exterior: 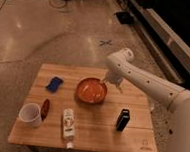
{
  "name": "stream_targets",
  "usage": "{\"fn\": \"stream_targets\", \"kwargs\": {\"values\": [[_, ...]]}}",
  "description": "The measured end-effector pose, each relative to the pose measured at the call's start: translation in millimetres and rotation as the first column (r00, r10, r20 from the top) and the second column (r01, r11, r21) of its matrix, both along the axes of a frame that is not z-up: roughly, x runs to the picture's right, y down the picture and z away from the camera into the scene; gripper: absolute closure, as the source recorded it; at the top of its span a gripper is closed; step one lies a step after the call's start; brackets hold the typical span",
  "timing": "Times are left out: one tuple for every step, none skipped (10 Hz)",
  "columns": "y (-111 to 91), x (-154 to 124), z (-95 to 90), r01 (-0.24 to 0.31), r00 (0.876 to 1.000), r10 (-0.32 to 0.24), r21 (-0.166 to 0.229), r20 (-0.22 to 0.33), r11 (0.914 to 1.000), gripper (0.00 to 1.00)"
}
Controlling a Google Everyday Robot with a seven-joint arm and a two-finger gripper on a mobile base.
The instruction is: Knock the eraser over
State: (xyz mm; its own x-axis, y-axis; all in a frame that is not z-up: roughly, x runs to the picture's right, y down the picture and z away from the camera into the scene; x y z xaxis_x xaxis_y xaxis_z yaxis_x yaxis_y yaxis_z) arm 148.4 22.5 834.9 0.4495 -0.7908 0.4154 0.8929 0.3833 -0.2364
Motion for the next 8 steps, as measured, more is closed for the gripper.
{"fn": "stream_targets", "kwargs": {"values": [[5,14,-8.6,-0.007,1.0,0.007,-0.007,-0.024,1.0,0.2],[11,26,-15.5,-0.014,0.999,0.013,-0.015,-0.044,0.9998,0.2],[20,35,-21.6,-0.021,0.998,0.019,-0.03,-0.06,0.9993,0.2],[34,39,-27.6,-0.03,0.998,0.026,-0.055,-0.066,0.998,0.2],[43,39,-31.3,-0.034,0.997,0.029,-0.075,-0.066,0.9966,0.2],[56,37,-35.8,-0.041,0.998,0.035,-0.101,-0.061,0.9941,0.2],[69,34,-40.5,-0.046,0.998,0.039,-0.126,-0.056,0.991,0.2],[75,32,-43.8,-0.048,0.998,0.041,-0.139,-0.054,0.9891,0.2]]}}
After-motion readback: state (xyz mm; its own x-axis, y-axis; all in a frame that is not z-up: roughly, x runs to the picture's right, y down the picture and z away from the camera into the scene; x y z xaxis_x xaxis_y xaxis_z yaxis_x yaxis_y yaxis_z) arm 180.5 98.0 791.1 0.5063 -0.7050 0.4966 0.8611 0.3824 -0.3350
